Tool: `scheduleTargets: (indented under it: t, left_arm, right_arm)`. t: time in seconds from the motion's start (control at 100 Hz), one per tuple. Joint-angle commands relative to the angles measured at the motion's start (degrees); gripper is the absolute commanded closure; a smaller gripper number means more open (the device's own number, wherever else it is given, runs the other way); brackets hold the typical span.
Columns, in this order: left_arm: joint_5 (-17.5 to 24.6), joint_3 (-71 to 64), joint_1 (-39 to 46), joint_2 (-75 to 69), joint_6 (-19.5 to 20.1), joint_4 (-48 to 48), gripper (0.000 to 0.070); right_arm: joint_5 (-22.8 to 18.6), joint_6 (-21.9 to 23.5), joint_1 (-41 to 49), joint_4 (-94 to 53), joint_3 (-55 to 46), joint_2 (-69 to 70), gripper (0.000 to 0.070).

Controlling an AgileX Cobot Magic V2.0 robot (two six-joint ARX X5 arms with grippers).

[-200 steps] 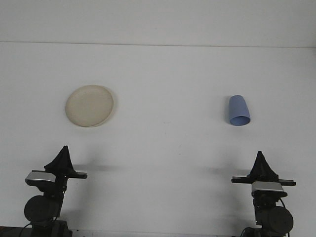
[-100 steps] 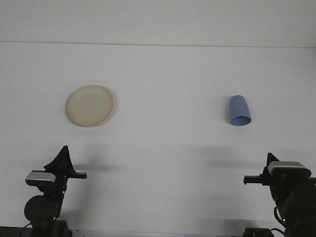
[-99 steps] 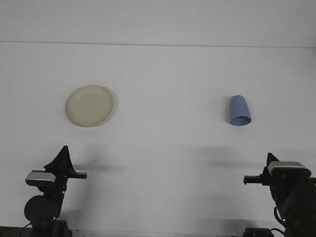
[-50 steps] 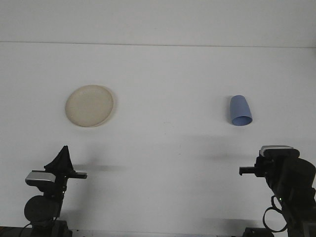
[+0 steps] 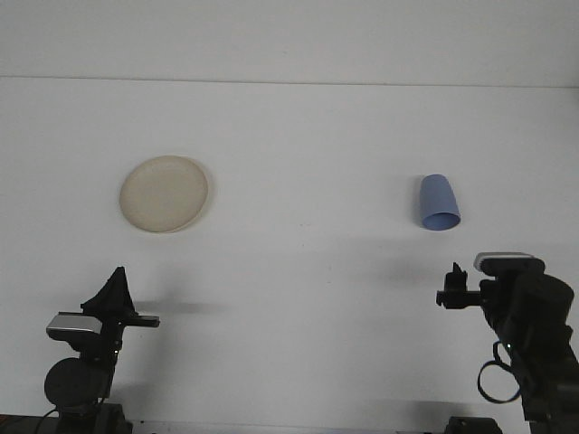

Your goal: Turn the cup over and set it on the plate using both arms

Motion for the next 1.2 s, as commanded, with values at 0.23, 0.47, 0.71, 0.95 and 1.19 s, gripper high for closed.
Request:
scheduleTargets:
  t: [0.23, 0.47, 0.71, 0.95, 1.19]
  left_arm:
    - [0.1, -1.1, 0.1, -0.1, 0.5, 0.6, 0.0689]
    - [0.1, -1.1, 0.1, -0.1, 0.5, 0.6, 0.0689]
    - [0.1, -1.1, 0.1, -0.1, 0.5, 0.6, 0.0688]
    - [0.1, -1.1, 0.1, -0.1, 0.5, 0.6, 0.0689]
    - [0.1, -1.1, 0.1, -0.1, 0.5, 0.6, 0.0689]
  right_arm:
    - [0.4, -0.1, -2.0, 21.0, -7.6, 9.3, 0.0176]
    - [-0.2, 0.0, -5.1, 36.1, -14.3, 17.7, 0.0176]
    - [-1.9, -1.1, -7.1, 46.8, -14.7, 28.0, 0.0176]
    - [-3.3, -2.2, -8.2, 57.5, -14.5, 37.6, 0.0176]
    - [-5.4, -3.1, -8.7, 64.8, -11.9, 46.6, 0.0176]
